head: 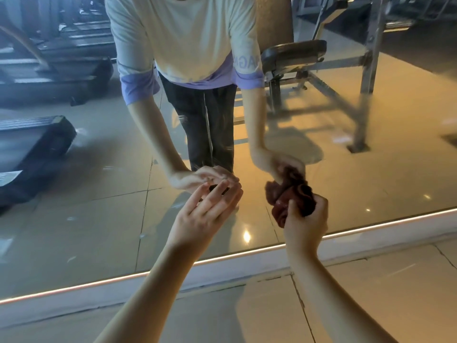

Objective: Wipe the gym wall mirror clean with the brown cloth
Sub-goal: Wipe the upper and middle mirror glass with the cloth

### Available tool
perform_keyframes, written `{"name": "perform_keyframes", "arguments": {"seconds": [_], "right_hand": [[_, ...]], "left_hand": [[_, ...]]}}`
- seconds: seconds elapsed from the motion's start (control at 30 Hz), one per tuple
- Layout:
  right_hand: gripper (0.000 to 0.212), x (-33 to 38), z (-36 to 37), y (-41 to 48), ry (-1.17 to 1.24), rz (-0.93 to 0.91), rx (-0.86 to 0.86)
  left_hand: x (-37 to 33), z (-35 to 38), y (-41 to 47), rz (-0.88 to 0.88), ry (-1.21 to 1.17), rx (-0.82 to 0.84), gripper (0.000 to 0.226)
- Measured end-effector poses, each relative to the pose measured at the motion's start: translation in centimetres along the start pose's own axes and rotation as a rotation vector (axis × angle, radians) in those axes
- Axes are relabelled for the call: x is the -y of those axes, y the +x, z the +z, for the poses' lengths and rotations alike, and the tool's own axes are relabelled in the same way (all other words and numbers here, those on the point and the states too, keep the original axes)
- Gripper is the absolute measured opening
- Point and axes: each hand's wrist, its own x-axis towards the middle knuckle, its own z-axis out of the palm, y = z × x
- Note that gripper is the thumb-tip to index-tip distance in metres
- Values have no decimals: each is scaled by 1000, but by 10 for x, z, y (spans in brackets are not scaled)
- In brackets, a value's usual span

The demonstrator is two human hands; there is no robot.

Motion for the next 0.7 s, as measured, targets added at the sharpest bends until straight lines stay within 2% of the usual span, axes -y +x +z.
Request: {"name": "perform_keyframes", "arguments": {"seconds": [0.07, 0.13, 0.3, 0.37, 0.47, 0.53, 0.63, 0.7], "right_hand": [[25, 3, 3, -11, -31, -126, 118], [24, 5, -2, -6, -61, -173, 133], [27, -2, -15, 27, 18, 74, -105], [27, 1, -9, 16, -19, -2, -70], [29, 8, 2, -13, -123, -217, 126], [27, 13, 3, -19, -212, -332, 195], [28, 14, -3, -8, -238, -374, 138], [30, 14, -4, -6, -171, -282, 21]], "left_hand": [[0, 2, -5, 3, 29, 11, 39], [1, 4, -9, 10, 32, 30, 41], [4, 3, -13, 2, 12, -4, 38], [5, 3, -17, -16, 38, -10, 38], [8, 0, -23, -21, 87, 12, 41], [13, -2, -29, -24, 117, 25, 45], [19, -7, -40, -68, 111, 48, 50], [24, -12, -48, -110, 96, 60, 57]]}}
